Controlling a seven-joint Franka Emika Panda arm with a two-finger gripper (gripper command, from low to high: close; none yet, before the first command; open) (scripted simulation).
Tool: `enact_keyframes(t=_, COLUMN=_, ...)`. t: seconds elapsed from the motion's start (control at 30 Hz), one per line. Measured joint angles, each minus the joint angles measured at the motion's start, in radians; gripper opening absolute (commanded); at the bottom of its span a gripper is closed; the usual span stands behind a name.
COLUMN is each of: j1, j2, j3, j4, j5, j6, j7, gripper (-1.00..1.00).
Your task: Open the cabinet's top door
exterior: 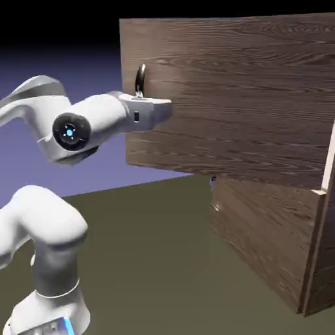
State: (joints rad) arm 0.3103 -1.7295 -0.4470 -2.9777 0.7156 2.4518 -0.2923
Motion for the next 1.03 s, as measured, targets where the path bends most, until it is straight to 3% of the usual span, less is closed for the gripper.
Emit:
enact_keyframes(t=0.33, j1=-0.056, j2=-0.031, j3=-0.317, j4=0.187, j5=-0.214, j6=-0.435, j7=-0.008, gripper=-1.0)
enact_keyframes(t=0.6, j1=0.105, j2=-0.033, j3=-0.493, j4=0.468, j5=-0.365, j6=-0.758, j7=0.03, gripper=-1.0)
enact_keyframes(t=1.03, j1=0.424, j2=0.001, j3=-0.579, j4=0.94, j5=-0.426, j6=-1.165, j7=0.089, gripper=-1.0)
